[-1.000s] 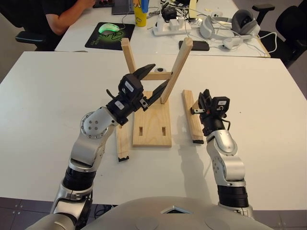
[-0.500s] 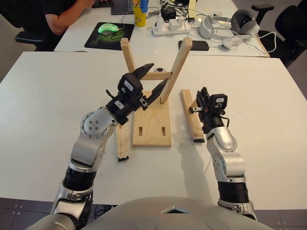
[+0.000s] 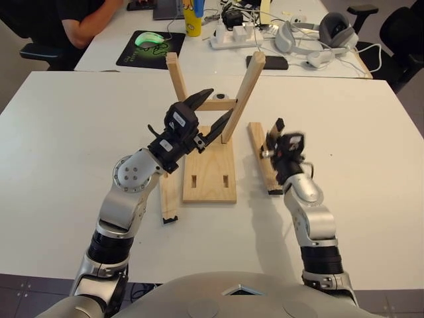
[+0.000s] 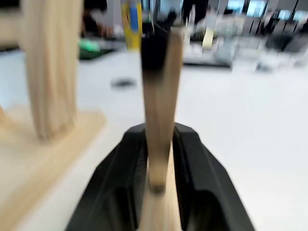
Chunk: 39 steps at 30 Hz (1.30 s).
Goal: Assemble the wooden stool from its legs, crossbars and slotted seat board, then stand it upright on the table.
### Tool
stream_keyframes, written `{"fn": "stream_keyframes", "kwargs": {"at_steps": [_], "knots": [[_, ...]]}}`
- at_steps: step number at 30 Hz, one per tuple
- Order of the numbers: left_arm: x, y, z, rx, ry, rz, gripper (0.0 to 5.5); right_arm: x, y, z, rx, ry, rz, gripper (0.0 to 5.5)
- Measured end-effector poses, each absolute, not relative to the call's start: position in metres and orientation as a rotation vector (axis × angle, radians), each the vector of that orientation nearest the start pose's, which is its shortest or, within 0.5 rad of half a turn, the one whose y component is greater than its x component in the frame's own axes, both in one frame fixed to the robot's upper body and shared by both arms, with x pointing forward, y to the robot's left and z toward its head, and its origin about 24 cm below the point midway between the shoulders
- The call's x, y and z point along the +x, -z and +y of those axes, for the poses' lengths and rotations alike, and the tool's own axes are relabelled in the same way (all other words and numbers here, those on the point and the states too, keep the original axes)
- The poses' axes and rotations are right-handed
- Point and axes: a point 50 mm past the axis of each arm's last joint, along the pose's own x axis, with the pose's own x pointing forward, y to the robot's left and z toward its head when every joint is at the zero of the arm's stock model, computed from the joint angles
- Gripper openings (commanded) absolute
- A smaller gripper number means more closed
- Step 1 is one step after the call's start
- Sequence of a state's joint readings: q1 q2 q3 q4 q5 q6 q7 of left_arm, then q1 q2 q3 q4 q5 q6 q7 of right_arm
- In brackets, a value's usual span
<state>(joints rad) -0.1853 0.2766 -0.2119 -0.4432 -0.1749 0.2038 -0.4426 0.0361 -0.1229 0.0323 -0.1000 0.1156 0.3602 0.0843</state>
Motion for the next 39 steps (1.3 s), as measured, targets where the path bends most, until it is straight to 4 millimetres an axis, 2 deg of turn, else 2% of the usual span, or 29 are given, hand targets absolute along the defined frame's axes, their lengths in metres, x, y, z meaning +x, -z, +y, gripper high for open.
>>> {"fn": "stream_keyframes", "kwargs": {"at_steps": [8,14,23,27,30,33,37,39], "knots": [[0.243,-0.149,0.097,0.190,0.768,-0.321,2.79,0.244,-0.026,-0.162,0.017,-0.112,0.292,2.41],[0.242,-0.149,0.097,0.191,0.764,-0.327,2.79,0.244,-0.030,-0.163,0.016,-0.120,0.295,2.47],[0.241,-0.144,0.097,0.188,0.713,-0.328,2.79,0.255,-0.086,-0.166,-0.037,-0.212,0.141,2.47],[0.241,-0.143,0.099,0.191,0.686,-0.333,2.79,0.251,-0.094,-0.174,-0.081,-0.255,0.169,2.47],[0.241,-0.142,0.101,0.194,0.661,-0.337,2.79,0.249,-0.103,-0.178,-0.045,-0.284,0.160,2.47],[0.241,-0.141,0.103,0.198,0.624,-0.340,2.79,0.256,-0.117,-0.179,0.008,-0.317,0.105,2.05],[0.238,-0.137,0.101,0.184,0.605,-0.335,2.79,0.270,-0.148,-0.176,0.096,-0.343,-0.073,1.49],[0.238,-0.137,0.100,0.182,0.603,-0.343,2.79,0.274,-0.149,-0.177,0.139,-0.342,-0.090,1.16]]}}
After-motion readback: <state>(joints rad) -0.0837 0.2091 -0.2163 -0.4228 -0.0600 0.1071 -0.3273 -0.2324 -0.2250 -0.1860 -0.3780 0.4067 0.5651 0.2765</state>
